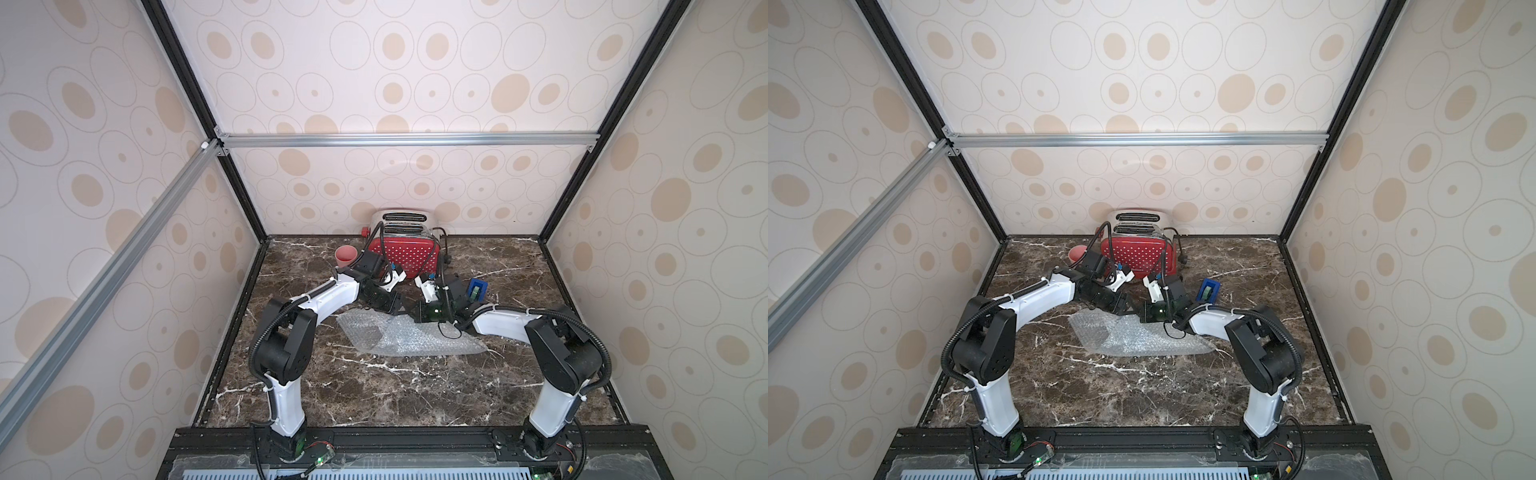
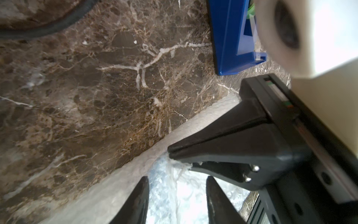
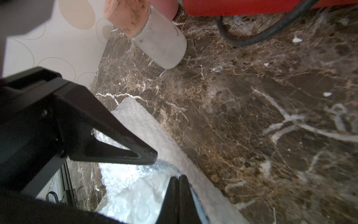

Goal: Wrap bowls in bubble wrap
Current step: Wrap the bowl in bubble wrap.

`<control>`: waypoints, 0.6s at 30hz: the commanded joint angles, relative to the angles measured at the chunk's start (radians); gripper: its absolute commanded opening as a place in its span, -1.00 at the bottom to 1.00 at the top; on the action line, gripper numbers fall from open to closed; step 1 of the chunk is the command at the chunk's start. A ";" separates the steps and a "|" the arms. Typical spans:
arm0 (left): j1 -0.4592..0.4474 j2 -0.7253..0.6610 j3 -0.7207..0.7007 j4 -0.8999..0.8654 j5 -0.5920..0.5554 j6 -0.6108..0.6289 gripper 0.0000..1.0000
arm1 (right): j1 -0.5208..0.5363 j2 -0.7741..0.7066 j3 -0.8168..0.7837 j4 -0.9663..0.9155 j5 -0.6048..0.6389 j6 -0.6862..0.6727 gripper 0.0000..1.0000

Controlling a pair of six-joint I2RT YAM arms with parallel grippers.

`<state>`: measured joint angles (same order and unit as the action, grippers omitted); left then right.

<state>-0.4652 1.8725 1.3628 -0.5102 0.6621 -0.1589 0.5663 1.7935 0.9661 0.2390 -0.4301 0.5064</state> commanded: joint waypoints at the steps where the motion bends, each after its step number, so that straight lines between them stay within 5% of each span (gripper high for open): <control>1: 0.007 -0.002 0.002 0.001 0.045 0.029 -0.29 | -0.005 -0.021 0.010 -0.002 -0.009 -0.005 -1.00; 9: 0.020 0.017 0.003 0.018 0.054 0.016 -0.70 | -0.006 -0.028 0.010 -0.008 -0.005 -0.009 -1.00; 14: 0.029 0.020 0.001 0.035 0.071 0.010 -0.72 | -0.010 -0.032 0.022 -0.023 -0.003 -0.013 -0.99; 18: 0.031 0.025 0.004 0.039 0.074 0.008 -0.80 | -0.022 -0.042 0.033 -0.039 -0.015 -0.011 -0.65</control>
<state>-0.4419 1.8759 1.3621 -0.4782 0.7147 -0.1635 0.5571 1.7878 0.9688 0.2203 -0.4332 0.5045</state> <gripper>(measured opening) 0.104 0.160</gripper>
